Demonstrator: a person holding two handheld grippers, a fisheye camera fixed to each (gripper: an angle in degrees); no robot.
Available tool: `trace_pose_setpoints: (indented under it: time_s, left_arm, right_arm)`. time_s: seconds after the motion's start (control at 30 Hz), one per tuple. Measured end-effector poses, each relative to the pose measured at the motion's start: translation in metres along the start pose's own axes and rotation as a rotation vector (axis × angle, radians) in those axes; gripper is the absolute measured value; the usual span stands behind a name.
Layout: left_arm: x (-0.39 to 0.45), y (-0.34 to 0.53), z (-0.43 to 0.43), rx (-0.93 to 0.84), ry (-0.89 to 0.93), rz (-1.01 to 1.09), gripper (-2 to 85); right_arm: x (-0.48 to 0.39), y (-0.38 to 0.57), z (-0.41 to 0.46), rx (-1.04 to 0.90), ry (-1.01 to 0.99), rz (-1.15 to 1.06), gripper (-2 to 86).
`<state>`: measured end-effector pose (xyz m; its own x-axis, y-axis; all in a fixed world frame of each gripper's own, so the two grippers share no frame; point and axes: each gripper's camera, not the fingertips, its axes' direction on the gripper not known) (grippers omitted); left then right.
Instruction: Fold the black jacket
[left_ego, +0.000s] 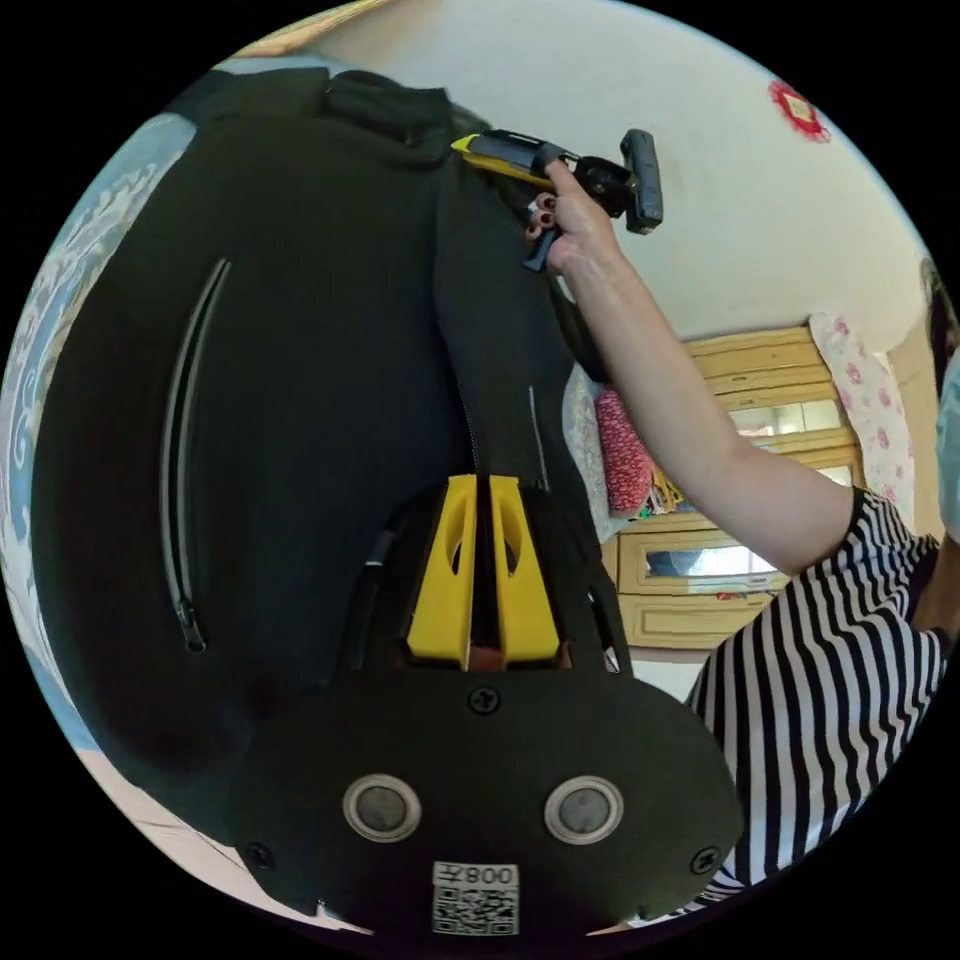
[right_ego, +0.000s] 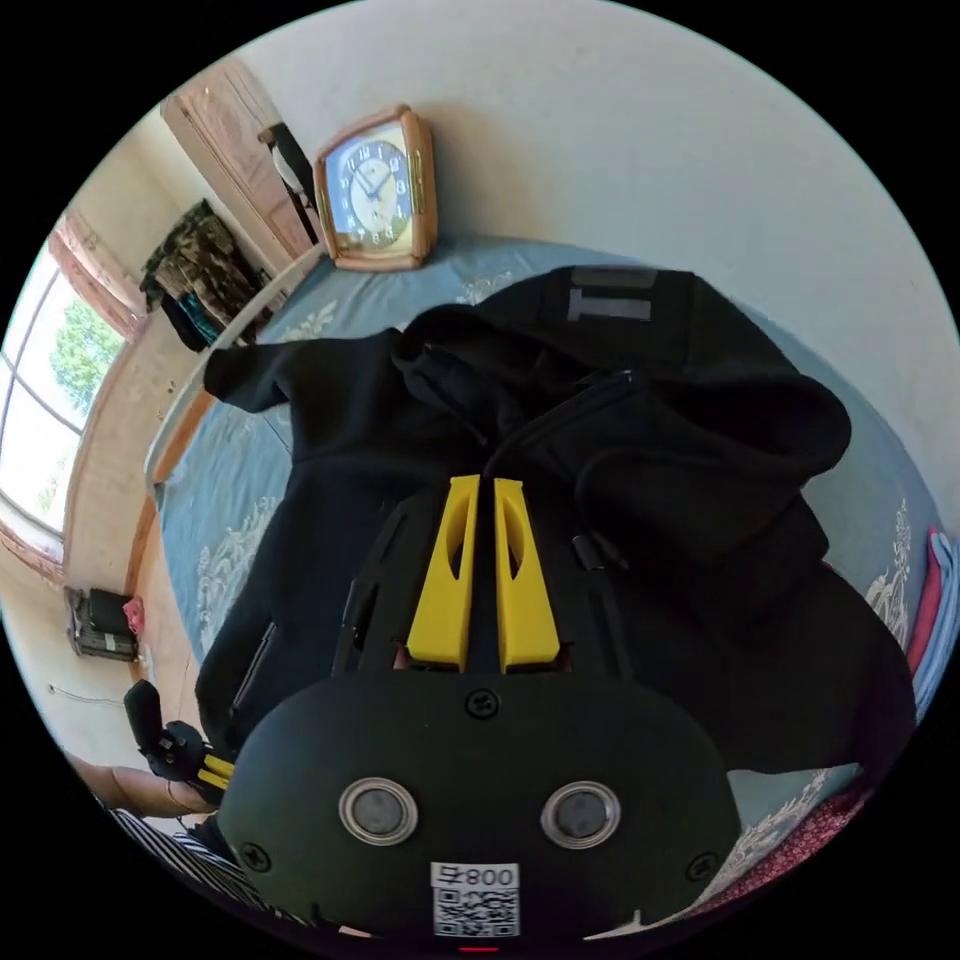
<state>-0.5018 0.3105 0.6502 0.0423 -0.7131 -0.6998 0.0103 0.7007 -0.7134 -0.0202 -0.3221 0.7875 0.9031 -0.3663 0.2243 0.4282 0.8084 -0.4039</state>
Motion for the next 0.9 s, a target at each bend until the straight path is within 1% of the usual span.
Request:
trace_pose_setpoints:
  time_s: [0.03, 0.1, 0.17, 0.27, 0.4, 0.47, 0.53, 0.6, 0.63, 0.7, 0.77, 0.9]
  left_arm:
    - [-0.006, 0.001, 0.005, -0.033, 0.004, -0.023, 4.4]
    - [-0.009, 0.003, 0.005, -0.039, 0.043, -0.022, 5.7]
    - [-0.006, 0.007, -0.002, -0.014, 0.023, -0.005, 6.7]
    - [-0.004, 0.015, -0.016, 0.008, 0.035, 0.003, 7.7]
    - [0.002, 0.038, -0.048, 0.053, -0.005, 0.012, 8.0]
    - [0.005, 0.052, -0.055, 0.027, -0.021, 0.012, 8.2]
    - [0.006, 0.071, -0.044, -0.066, -0.022, -0.010, 8.5]
    - [0.006, 0.082, -0.029, -0.125, 0.003, -0.030, 8.8]
    - [0.006, 0.086, -0.022, -0.124, 0.003, -0.043, 8.8]
    - [0.008, 0.087, -0.018, -0.109, -0.007, -0.052, 8.2]
    - [0.010, 0.085, -0.016, -0.121, -0.016, -0.049, 7.9]
    - [0.022, 0.089, -0.020, -0.085, -0.017, -0.016, 7.5]
  right_arm:
    - [0.001, 0.001, 0.014, -0.042, 0.025, -0.001, 4.9]
    - [0.002, 0.007, 0.010, -0.009, 0.005, -0.005, 5.7]
    - [0.003, 0.013, -0.001, 0.023, -0.001, -0.012, 6.3]
    - [0.012, 0.033, -0.027, 0.088, -0.011, 0.003, 7.3]
    - [0.034, 0.094, -0.075, 0.149, -0.071, 0.042, 8.3]
    - [0.038, 0.133, -0.087, 0.128, -0.105, 0.051, 8.5]
    - [0.034, 0.190, -0.089, 0.039, -0.160, 0.066, 8.6]
    - [0.026, 0.226, -0.083, -0.035, -0.183, 0.082, 8.6]
    - [0.021, 0.239, -0.078, -0.061, -0.194, 0.094, 8.5]
    - [0.015, 0.241, -0.071, -0.082, -0.213, 0.091, 8.6]
    - [0.010, 0.226, -0.066, -0.063, -0.221, 0.079, 8.5]
    - [-0.008, 0.165, -0.045, -0.013, -0.133, 0.001, 8.2]
